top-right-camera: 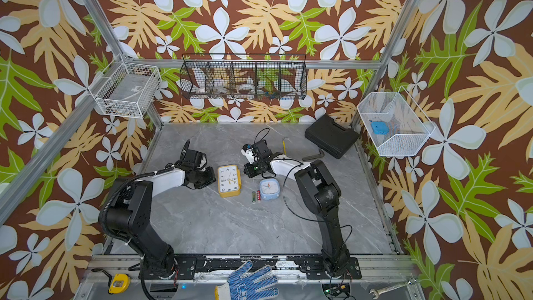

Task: Insert the battery into the alarm
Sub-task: Adjust the alarm at the center of the board.

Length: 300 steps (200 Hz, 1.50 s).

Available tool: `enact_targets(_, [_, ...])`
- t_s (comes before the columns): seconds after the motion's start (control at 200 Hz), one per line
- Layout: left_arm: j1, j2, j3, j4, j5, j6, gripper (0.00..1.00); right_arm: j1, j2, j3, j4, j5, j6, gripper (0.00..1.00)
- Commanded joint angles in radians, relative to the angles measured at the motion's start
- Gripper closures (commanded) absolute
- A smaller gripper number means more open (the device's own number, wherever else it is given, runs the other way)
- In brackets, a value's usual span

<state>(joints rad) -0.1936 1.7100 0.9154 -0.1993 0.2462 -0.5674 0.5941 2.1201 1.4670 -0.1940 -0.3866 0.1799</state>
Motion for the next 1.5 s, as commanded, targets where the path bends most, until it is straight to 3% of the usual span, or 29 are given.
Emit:
enact_targets(0.0, [-0.004, 0.009, 0.011, -0.019, 0.013, 0.020, 0.95, 0.014, 0.027, 0.038, -0.042, 0.010, -0.019, 0.80])
enact_targets(0.956, [-0.052, 0.195, 0.253, -0.165, 0.066, 0.098, 0.98, 0.069, -0.053, 0.086, -0.069, -0.090, -0.029, 0.83])
enact_targets(1.496, [-0.051, 0.245, 0.296, -0.185, 0.114, 0.139, 0.97, 0.107, -0.012, 0.179, -0.112, -0.090, -0.036, 0.82])
